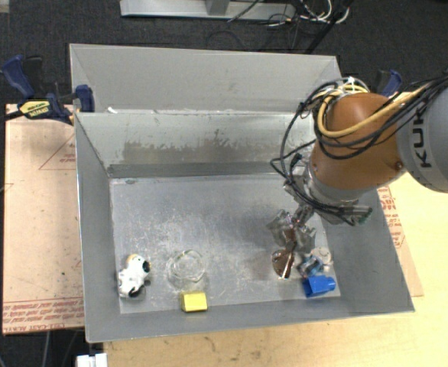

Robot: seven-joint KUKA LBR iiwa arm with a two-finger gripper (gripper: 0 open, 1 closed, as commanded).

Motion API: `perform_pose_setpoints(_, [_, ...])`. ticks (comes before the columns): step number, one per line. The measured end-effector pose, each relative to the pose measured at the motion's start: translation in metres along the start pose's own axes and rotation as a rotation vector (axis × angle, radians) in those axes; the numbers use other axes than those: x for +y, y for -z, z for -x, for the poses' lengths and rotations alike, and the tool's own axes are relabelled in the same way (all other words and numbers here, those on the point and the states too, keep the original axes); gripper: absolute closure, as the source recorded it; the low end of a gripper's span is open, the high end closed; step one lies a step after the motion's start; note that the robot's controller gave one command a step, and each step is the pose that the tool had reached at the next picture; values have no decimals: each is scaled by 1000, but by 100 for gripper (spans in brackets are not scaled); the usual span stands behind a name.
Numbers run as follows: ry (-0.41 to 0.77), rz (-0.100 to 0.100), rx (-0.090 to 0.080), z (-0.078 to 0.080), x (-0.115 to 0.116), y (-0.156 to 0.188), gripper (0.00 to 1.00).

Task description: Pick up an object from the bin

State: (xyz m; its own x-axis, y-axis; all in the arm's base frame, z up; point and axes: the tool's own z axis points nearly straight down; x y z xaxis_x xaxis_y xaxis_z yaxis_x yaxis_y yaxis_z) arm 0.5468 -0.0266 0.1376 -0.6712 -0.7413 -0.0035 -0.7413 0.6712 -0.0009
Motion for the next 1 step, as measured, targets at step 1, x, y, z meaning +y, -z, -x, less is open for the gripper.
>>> perform_pose_setpoints(1, [0,3,3,0,1,9,100])
